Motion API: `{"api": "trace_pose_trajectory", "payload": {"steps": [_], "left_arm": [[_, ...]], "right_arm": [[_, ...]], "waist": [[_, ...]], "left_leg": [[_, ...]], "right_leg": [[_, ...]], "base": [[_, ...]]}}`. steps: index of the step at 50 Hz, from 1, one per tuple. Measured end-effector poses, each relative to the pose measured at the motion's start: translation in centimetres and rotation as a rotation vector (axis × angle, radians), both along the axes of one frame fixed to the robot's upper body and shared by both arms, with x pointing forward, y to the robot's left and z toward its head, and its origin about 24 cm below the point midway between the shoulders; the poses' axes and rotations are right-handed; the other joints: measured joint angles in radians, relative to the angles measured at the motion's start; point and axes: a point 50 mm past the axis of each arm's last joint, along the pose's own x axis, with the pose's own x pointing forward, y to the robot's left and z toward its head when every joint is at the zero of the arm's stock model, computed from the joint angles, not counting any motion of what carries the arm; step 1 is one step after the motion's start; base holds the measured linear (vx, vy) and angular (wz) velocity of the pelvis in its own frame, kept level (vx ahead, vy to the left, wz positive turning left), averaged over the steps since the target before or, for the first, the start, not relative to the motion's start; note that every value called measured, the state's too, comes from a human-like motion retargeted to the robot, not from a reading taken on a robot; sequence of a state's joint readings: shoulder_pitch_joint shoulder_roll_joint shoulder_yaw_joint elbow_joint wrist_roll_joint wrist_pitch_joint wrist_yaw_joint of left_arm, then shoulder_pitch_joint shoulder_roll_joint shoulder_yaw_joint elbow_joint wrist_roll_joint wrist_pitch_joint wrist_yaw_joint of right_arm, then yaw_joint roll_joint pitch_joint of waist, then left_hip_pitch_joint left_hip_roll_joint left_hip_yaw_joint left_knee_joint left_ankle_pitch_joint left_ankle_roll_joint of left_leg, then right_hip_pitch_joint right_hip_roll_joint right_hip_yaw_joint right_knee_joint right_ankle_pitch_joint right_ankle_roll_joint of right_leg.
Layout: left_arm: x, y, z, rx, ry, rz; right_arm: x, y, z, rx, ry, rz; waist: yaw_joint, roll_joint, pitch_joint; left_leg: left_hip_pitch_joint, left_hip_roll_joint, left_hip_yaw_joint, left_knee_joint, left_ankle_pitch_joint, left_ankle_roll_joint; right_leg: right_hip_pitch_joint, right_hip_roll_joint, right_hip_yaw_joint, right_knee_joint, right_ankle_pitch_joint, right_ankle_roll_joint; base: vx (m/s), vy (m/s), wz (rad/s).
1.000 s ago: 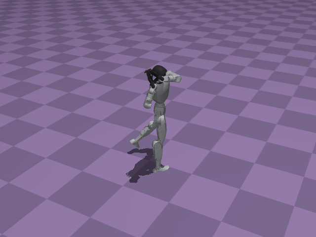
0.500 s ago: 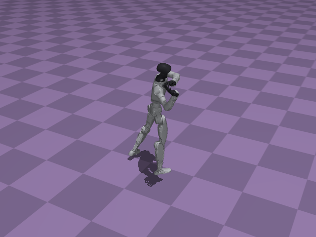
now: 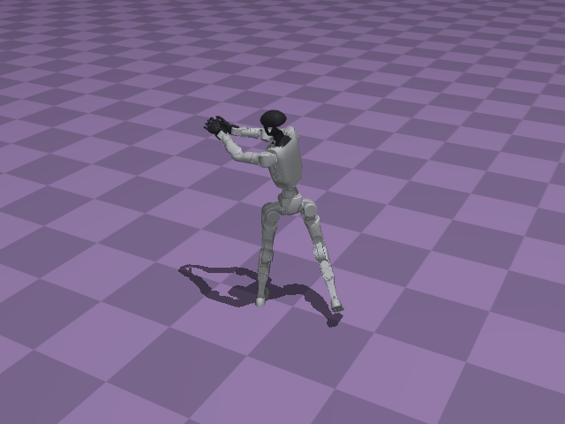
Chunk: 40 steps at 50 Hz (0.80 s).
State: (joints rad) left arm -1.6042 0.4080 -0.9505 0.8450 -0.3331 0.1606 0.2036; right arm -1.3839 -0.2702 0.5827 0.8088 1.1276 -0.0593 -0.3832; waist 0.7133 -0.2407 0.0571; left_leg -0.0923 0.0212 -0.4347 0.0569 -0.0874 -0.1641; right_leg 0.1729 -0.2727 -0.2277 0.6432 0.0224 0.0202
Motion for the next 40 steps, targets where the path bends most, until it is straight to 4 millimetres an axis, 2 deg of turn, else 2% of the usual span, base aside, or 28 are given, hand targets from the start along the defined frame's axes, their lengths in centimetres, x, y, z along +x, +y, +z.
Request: {"api": "trace_pose_trajectory", "payload": {"steps": [5, 7, 8, 10, 11, 12, 13, 14, 15, 18, 20, 21, 22, 23, 25, 26, 27, 28, 30, 32, 35, 36, 37, 38, 40], "left_arm": [[0.4, 5.3, 0.5, -0.021, 0.045, 0.045], [0.3, 6.1, 0.4, -0.062, 0.037, 0.051], [0.2, 6.5, 0.6, -0.069, 0.033, 0.057], [0.0, 7.2, 1.1, -0.066, 0.002, 0.073], [-0.1, 7.6, 1.4, -0.048, -0.003, 0.072], [-0.3, 7.9, 1.9, -0.055, -0.022, 0.073], [-0.6, 8.2, 2.6, -0.114, -0.068, 0.078], [-0.8, 8.4, 2.9, -0.121, -0.083, 0.078], [-0.9, 8.5, 3.1, -0.101, -0.082, 0.075], [-1.7, 7.8, 4.2, -0.145, -0.175, 0.055], [-1.9, 7.2, 4.4, -0.107, -0.191, 0.036], [-1.9, 6.9, 4.2, -0.023, -0.167, 0.028], [-1.9, 6.6, 4.1, 0.041, -0.154, 0.022], [-2.0, 6.2, 4.0, 0.066, -0.164, 0.01], [-2.0, 5.7, 3.9, 0.114, -0.149, -0.004], [-2.2, 5.5, 4.2, 0.042, -0.186, -0.008], [-2.3, 5.3, 4.4, -0.001, -0.206, -0.009], [-2.2, 5.3, 4.2, 0.013, -0.199, -0.008], [-2.2, 5.3, 4.2, -0.023, -0.211, -0.006], [-2.1, 5.5, 3.8, -0.028, -0.203, -0.002], [-2.0, 5.6, 3.4, -0.051, -0.209, 0.004], [-1.9, 5.6, 3.0, -0.037, -0.189, -0.007], [-1.8, 5.5, 2.7, -0.034, -0.18, -0.013], [-1.8, 5.4, 2.6, -0.051, -0.192, -0.01], [-1.8, 5.0, 2.1, -0.066, -0.191, -0.017]], "right_arm": [[-0.7, 4.0, 2.0, -0.006, -0.017, 0.135], [-0.9, 5.4, 2.3, -0.068, -0.014, 0.156], [-0.9, 6.1, 2.3, -0.187, -0.022, 0.168], [-1.1, 7.0, 2.7, -0.279, -0.035, 0.142], [-1.2, 7.5, 2.8, -0.419, -0.067, 0.2], [-1.5, 7.9, 3.4, -0.424, -0.085, 0.206], [-1.9, 7.9, 4.7, -0.154, -0.06, 0.108], [-2.1, 8.0, 4.9, -0.156, -0.066, 0.086], [-2.1, 8.1, 4.7, -0.296, -0.097, 0.1], [-3.0, 7.6, 6.4, -0.01, -0.133, 0.061], [-3.4, 7.7, 6.5, 0.029, -0.156, 0.168], [-2.9, 7.4, 5.8, -0.28, -0.208, 0.248], [-2.2, 6.6, 5.0, -0.518, -0.212, 0.291], [-1.9, 5.8, 4.9, -0.632, -0.24, 0.279], [-2.0, 5.7, 4.2, -0.634, -0.204, 0.449], [-2.0, 5.5, 5.4, -0.346, -0.211, 0.259], [-2.0, 5.0, 5.8, -0.169, -0.172, 0.135], [-1.9, 5.1, 5.4, -0.233, -0.173, 0.146], [-2.1, 5.0, 5.7, -0.137, -0.167, 0.118], [-2.1, 5.1, 5.4, -0.222, -0.187, 0.12], [-2.3, 5.2, 5.4, -0.18, -0.202, 0.07], [-2.7, 6.0, 5.1, -0.174, -0.207, 0.195], [-2.9, 6.1, 4.9, -0.182, -0.217, 0.227], [-2.5, 5.2, 5.0, -0.218, -0.236, 0.074], [-2.4, 4.6, 4.8, -0.232, -0.254, -0.008]], "waist": [[0.112, -0.042, -0.009], [0.149, -0.059, -0.01], [0.167, -0.074, -0.002], [0.188, -0.087, 0.002], [0.187, -0.091, 0.005], [0.185, -0.093, 0.008], [0.18, -0.094, 0.014], [0.173, -0.094, 0.014], [0.163, -0.096, 0.011], [0.122, -0.087, 0.007], [0.086, -0.077, -0.003], [0.071, -0.075, -0.008], [0.058, -0.073, -0.013], [0.048, -0.068, -0.017], [0.027, -0.061, -0.023], [0.018, -0.055, -0.024], [0.008, -0.05, -0.025], [-0.005, -0.043, -0.028], [-0.027, -0.026, -0.024], [-0.049, -0.007, -0.019], [-0.081, 0.027, -0.008], [-0.095, 0.038, -0.006], [-0.108, 0.049, -0.003], [-0.119, 0.062, 0.0], [-0.148, 0.091, 0.003]], "left_leg": [[0.019, -0.013, -0.113, -0.136, 0.045, 0.018], [0.013, -0.031, -0.138, -0.143, 0.047, 0.068], [0.006, -0.052, -0.143, -0.144, 0.054, 0.119], [0.004, -0.062, -0.155, -0.144, 0.053, 0.151], [0.006, -0.063, -0.159, -0.144, 0.051, 0.15], [0.009, -0.063, -0.163, -0.144, 0.049, 0.145], [0.014, -0.06, -0.165, -0.144, 0.043, 0.13], [0.017, -0.056, -0.166, -0.144, 0.035, 0.121], [0.018, -0.053, -0.166, -0.144, 0.026, 0.115], [0.026, -0.03, -0.167, -0.144, -0.003, 0.063], [0.029, -0.008, -0.167, -0.144, -0.021, 0.034], [0.027, -0.004, -0.166, -0.144, -0.026, 0.031], [0.027, 0.001, -0.164, -0.144, -0.031, 0.025], [0.028, 0.01, -0.158, -0.144, -0.036, 0.013], [0.031, 0.023, -0.143, -0.144, -0.046, -0.009], [0.034, 0.034, -0.132, -0.144, -0.051, -0.029], [0.038, 0.043, -0.123, -0.144, -0.054, -0.044], [0.04, 0.049, -0.116, -0.144, -0.054, -0.048], [0.049, 0.057, -0.102, -0.144, -0.049, -0.059], [0.06, 0.059, -0.082, -0.144, -0.045, -0.065], [0.08, 0.063, -0.04, -0.142, -0.048, -0.068], [0.078, 0.058, -0.024, -0.128, -0.053, -0.067], [0.075, 0.054, -0.006, -0.114, -0.058, -0.067], [0.072, 0.053, 0.013, -0.1, -0.061, -0.069], [0.06, 0.05, 0.052, -0.071, -0.067, -0.069]], "right_leg": [[0.002, 0.108, 0.221, -0.047, 0.082, 0.034], [0.006, 0.124, 0.276, -0.07, 0.122, 0.067], [0.0, 0.121, 0.305, -0.075, 0.141, 0.083], [0.0, 0.135, 0.352, -0.091, 0.185, 0.123], [0.001, 0.142, 0.37, -0.095, 0.205, 0.141], [0.004, 0.149, 0.385, -0.099, 0.226, 0.16], [0.008, 0.158, 0.397, -0.102, 0.247, 0.179], [0.006, 0.164, 0.407, -0.1, 0.265, 0.195], [0.002, 0.17, 0.415, -0.096, 0.281, 0.209], [-0.002, 0.195, 0.413, -0.084, 0.33, 0.239], [-0.003, 0.219, 0.408, -0.082, 0.355, 0.241], [-0.009, 0.224, 0.413, -0.075, 0.359, 0.241], [-0.013, 0.231, 0.419, -0.07, 0.364, 0.242], [-0.015, 0.24, 0.428, -0.069, 0.368, 0.242], [-0.017, 0.255, 0.455, -0.064, 0.369, 0.242], [-0.016, 0.266, 0.469, -0.063, 0.367, 0.242], [-0.015, 0.276, 0.487, -0.062, 0.365, 0.242], [-0.013, 0.285, 0.51, -0.063, 0.361, 0.242], [-0.003, 0.303, 0.564, -0.063, 0.347, 0.242], [0.008, 0.315, 0.63, -0.06, 0.325, 0.242], [0.025, 0.324, 0.724, -0.056, 0.289, 0.242], [0.023, 0.318, 0.742, -0.049, 0.275, 0.242], [0.019, 0.311, 0.756, -0.044, 0.26, 0.242], [0.014, 0.303, 0.763, -0.041, 0.247, 0.242], [-0.003, 0.282, 0.765, -0.034, 0.221, 0.242]], "base": [[0.23, 0.1, 1.43], [0.18, 0.08, 0.79], [0.16, 0.08, 0.48], [0.14, 0.07, 0.34], [0.12, 0.05, 0.28], [0.1, 0.04, 0.25], [0.09, 0.04, 0.21], [0.07, 0.04, 0.17], [0.0, 0.0, 0.0], [0.01, 0.0, 0.13], [0.01, -0.04, 0.2], [0.0, 0.0, 0.0], [0.0, 0.0, 0.0], [0.0, 0.0, 0.0], [-0.01, -0.05, -0.27], [-0.02, -0.07, -0.38], [-0.02, -0.08, -0.42], [-0.03, -0.07, -0.42], [-0.03, -0.06, -0.44], [-0.04, -0.05, -0.57], [-0.07, -0.01, -0.76], [-0.12, 0.05, -0.91], [-0.16, 0.07, -0.98], [-0.18, 0.09, -1.02], [-0.23, 0.12, -1.09]]}}
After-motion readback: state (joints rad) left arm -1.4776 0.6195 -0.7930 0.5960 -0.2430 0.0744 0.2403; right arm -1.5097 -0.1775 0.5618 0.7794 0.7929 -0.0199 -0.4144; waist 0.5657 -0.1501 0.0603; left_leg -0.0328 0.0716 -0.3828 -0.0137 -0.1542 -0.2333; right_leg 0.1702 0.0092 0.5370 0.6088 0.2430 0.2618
